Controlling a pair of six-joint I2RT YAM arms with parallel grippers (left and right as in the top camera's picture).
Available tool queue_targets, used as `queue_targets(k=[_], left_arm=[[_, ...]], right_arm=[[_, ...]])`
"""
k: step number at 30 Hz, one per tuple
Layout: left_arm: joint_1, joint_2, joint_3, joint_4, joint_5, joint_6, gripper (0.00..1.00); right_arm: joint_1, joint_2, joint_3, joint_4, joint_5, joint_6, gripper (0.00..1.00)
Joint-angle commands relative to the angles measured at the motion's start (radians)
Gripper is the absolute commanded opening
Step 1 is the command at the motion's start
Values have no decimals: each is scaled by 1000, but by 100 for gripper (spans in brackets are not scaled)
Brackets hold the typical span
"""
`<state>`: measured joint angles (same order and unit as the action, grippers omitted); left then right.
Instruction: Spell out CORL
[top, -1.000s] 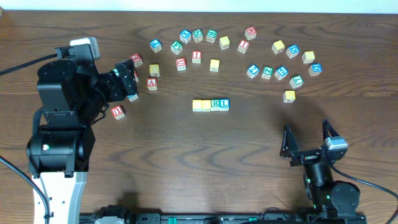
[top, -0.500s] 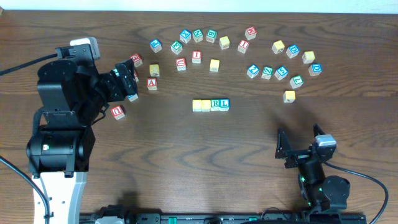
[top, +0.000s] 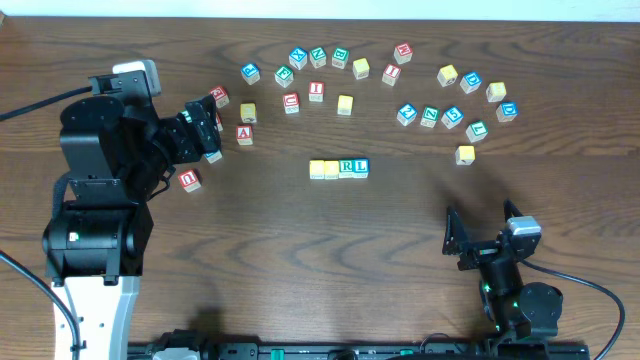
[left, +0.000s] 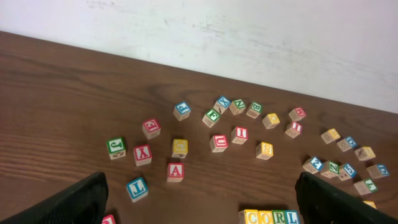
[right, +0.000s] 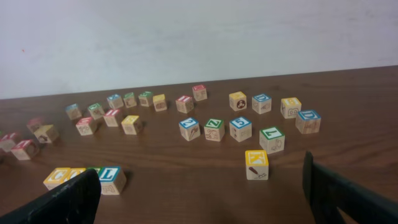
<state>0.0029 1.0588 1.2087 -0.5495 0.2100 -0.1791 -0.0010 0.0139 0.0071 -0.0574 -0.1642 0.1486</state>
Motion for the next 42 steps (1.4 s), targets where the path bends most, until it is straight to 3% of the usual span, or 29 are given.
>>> queue_targets(k=[1, 19, 29, 33, 38, 42], left_arm=[[3, 0, 24, 3, -6, 10, 95], [3, -1, 11, 0, -6, 10, 95], [-53, -83, -188, -3, -17, 12, 95], [-52, -208, -277, -75, -69, 18, 95], [-31, -344, -320, -305, -73, 22, 95], [-16, -394, -323, -310, -73, 30, 95]], right_arm=[[-7, -1, -2, -3, -10, 8, 99], [-7, -1, -2, -3, -10, 8, 99], [-7, -1, -2, -3, -10, 8, 99], [-7, -1, -2, -3, -10, 8, 99], [-7, -1, -2, -3, -10, 8, 99], [-7, -1, -2, -3, -10, 8, 99]])
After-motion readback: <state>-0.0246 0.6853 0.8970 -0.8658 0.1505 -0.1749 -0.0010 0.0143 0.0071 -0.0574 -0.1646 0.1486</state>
